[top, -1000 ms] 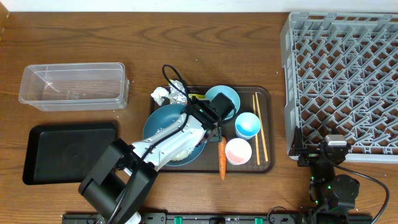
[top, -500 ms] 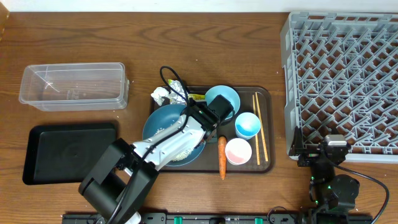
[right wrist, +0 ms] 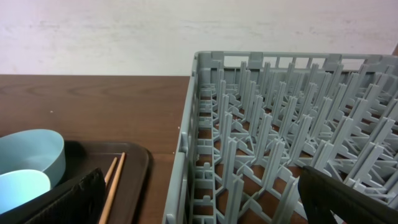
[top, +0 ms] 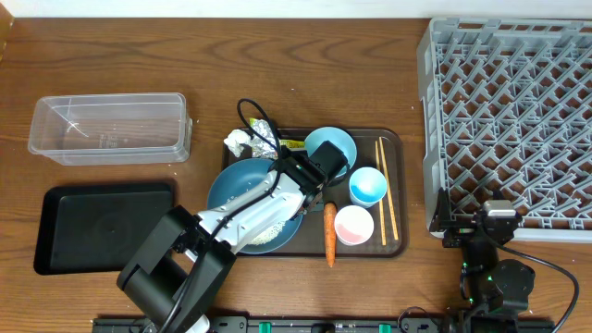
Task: Sort waste into correct bins and load items into the dishwasher rack
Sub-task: 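Lower the left gripper and pinch the blue bowl's rim, then lift the blue bowl with the left gripper and tilt it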
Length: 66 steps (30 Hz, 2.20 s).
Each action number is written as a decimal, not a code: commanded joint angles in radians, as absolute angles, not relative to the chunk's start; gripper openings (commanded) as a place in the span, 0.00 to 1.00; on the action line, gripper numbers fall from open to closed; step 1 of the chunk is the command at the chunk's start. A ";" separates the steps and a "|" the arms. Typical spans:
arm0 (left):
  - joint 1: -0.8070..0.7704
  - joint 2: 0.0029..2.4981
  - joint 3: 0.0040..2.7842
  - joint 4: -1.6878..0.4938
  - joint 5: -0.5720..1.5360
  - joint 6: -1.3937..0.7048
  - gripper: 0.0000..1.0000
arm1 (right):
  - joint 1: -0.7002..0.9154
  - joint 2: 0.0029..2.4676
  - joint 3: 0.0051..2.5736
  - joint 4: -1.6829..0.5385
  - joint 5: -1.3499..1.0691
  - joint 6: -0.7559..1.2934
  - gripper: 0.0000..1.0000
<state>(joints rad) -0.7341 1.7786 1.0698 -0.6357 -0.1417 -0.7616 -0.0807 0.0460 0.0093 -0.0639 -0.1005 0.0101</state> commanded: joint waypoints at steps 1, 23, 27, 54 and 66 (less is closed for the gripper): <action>-0.731 1.787 1.055 -0.645 -0.170 -0.765 0.35 | -0.075 0.046 0.006 -0.064 -0.102 0.002 0.99; -0.730 1.643 1.063 -0.700 -0.169 -0.760 0.19 | -0.075 0.046 0.006 -0.064 -0.102 0.002 0.99; -0.730 1.617 1.063 -0.717 -0.170 -0.757 0.10 | -0.075 0.046 0.006 -0.065 -0.102 0.002 0.99; -0.639 1.544 1.092 -0.867 -0.170 -0.680 0.06 | -0.075 0.046 0.006 -0.064 -0.102 0.002 0.99; -0.603 1.498 1.124 -0.934 -0.171 -0.633 0.06 | -0.075 0.046 0.006 -0.064 -0.102 0.002 0.99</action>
